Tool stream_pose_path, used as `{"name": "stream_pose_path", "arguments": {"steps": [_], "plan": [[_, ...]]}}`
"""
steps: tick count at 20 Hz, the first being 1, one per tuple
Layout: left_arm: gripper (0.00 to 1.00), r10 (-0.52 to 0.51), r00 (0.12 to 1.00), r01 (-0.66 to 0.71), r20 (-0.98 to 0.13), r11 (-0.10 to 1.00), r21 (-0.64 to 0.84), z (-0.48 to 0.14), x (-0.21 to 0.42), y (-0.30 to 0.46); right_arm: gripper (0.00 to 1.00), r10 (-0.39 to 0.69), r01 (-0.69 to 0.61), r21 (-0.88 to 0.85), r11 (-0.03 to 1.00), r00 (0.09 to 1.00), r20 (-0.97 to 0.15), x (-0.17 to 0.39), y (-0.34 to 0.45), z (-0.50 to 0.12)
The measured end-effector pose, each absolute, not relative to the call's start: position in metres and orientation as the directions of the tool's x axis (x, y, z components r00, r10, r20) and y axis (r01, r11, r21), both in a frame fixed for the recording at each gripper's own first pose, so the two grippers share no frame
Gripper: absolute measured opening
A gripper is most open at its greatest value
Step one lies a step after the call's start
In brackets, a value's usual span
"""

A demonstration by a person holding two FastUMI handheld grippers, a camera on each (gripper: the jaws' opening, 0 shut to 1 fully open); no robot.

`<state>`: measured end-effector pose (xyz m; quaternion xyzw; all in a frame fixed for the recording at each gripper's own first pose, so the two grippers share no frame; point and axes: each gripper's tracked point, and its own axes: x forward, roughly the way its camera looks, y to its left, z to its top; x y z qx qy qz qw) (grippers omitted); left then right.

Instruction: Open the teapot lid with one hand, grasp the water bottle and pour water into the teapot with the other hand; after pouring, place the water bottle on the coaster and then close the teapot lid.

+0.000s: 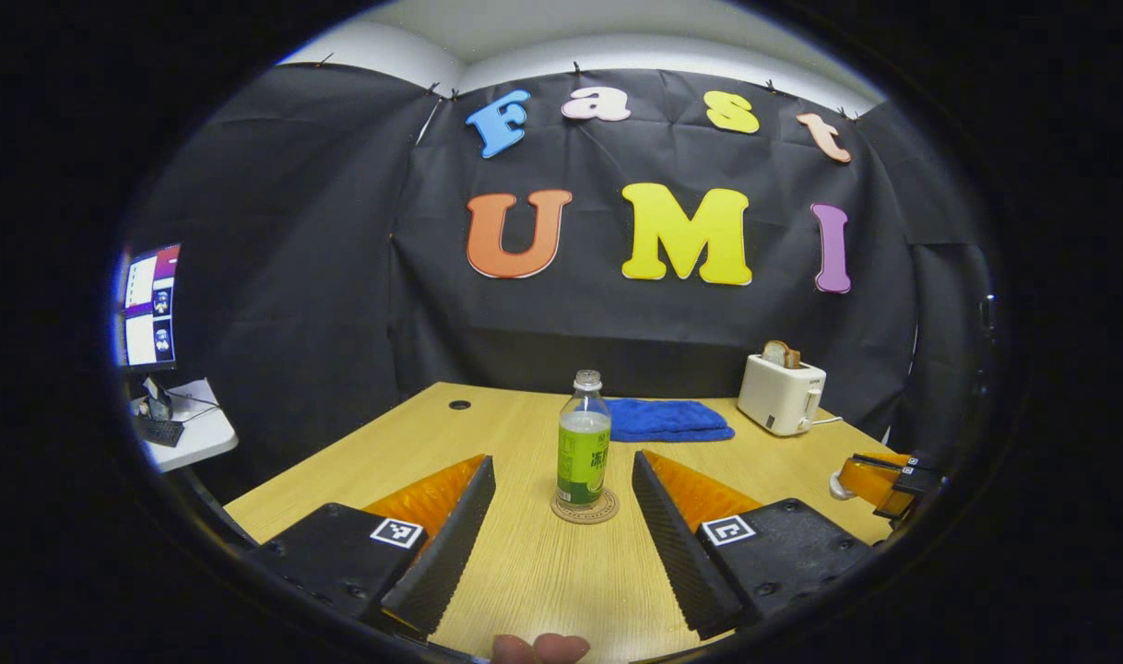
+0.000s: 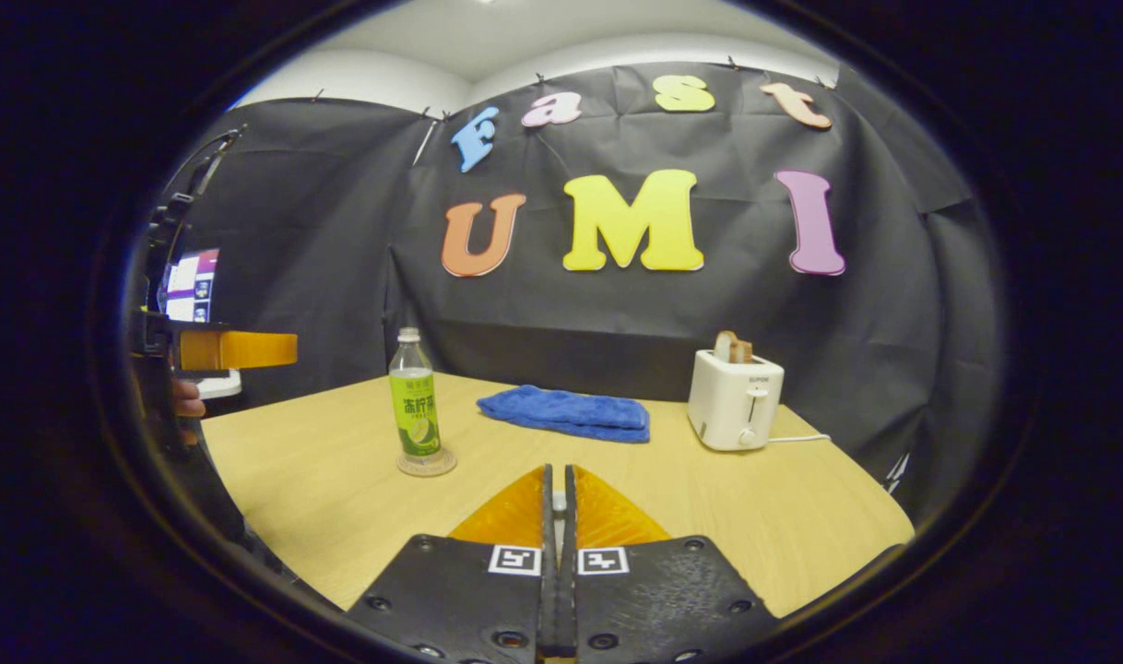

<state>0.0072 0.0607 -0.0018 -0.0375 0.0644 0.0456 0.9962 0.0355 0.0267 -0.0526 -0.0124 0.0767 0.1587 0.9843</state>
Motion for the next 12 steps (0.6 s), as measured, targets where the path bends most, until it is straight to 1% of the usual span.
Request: {"name": "stream_pose_path", "arguments": {"steps": [2,7,10,12], "plan": [[0.94,0.109,0.988,-0.117,-0.114,0.991,-0.064,-0.002,0.0,0.064,0.0,0.335,-0.338,0.012,0.941,0.927,-0.17,0.046,0.038,-0.059],[0.94,0.179,0.981,-0.179,-0.07,0.984,-0.005,-0.003,-0.013,0.08,0.0,0.354,-0.364,-0.008,0.931,0.91,-0.217,0.057,0.054,-0.084],[0.94,0.184,0.982,-0.183,-0.049,0.983,0.014,-0.001,-0.012,0.081,0.0,0.351,-0.365,-0.018,0.931,0.908,-0.227,0.059,0.06,-0.095],[0.94,0.184,0.981,-0.183,-0.055,0.983,0.024,-0.005,-0.012,0.082,0.0,0.349,-0.365,-0.025,0.931,0.907,-0.235,0.06,0.063,-0.102]]}}
